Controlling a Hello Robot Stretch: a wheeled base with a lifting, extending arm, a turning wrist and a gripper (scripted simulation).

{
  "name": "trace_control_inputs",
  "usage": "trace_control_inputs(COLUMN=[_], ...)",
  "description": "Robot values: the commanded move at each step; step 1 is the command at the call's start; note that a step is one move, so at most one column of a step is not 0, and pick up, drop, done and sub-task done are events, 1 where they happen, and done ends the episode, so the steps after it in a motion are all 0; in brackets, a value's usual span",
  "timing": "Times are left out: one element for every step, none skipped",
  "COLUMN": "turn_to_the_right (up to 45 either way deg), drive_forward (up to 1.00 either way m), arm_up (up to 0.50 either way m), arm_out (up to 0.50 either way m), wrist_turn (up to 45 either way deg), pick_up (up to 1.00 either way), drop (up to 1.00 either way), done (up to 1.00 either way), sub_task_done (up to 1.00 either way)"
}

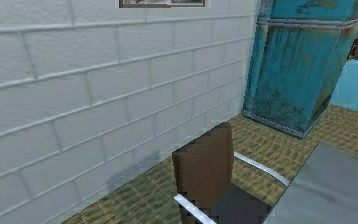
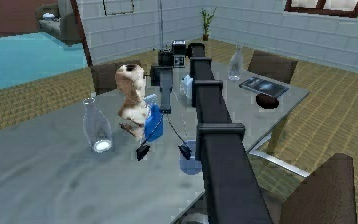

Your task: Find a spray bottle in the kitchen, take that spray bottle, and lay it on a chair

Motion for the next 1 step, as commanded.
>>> trace_control_inputs(turn_to_the_right=[0.0], drive_forward=[0.00], arm_up=[0.00], arm_out=[0.00], wrist_turn=[45.0], pick_up=[0.00], drop=[0.00], done=[0.00], sub_task_done=[0.00])
